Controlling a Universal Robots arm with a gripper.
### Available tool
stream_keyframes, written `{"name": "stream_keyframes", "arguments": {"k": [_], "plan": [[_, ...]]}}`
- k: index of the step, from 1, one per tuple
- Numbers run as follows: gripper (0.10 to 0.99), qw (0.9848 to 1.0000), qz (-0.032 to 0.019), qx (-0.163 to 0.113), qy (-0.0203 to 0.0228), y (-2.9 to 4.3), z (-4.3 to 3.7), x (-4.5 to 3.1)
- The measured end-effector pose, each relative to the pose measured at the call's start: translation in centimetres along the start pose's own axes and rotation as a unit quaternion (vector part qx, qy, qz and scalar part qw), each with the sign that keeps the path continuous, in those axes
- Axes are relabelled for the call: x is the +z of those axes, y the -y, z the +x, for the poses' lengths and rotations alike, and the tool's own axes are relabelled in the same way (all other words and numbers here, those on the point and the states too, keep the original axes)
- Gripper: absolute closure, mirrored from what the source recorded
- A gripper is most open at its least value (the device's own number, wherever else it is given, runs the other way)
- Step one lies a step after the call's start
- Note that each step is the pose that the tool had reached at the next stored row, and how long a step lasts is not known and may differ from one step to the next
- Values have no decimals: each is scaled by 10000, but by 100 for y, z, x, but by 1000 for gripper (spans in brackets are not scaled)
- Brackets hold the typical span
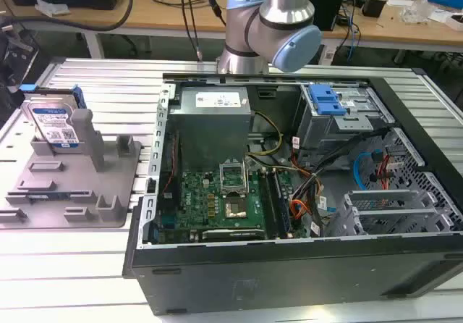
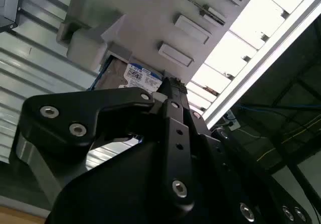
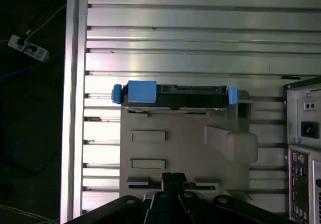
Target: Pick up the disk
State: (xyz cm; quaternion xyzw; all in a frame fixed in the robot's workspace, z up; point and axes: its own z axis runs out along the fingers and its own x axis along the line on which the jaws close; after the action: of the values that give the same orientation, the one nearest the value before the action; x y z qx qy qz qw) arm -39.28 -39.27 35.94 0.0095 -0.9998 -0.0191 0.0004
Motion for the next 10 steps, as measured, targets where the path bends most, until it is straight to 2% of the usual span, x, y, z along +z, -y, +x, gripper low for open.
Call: {"name": "stream_keyframes", "arguments": {"k": [7,8,10], "plan": [[980,10000,0,-24,-1,0,0,0],[980,10000,0,-80,-3,0,1,0],[980,9992,0,-410,-14,0,0,0]]}}
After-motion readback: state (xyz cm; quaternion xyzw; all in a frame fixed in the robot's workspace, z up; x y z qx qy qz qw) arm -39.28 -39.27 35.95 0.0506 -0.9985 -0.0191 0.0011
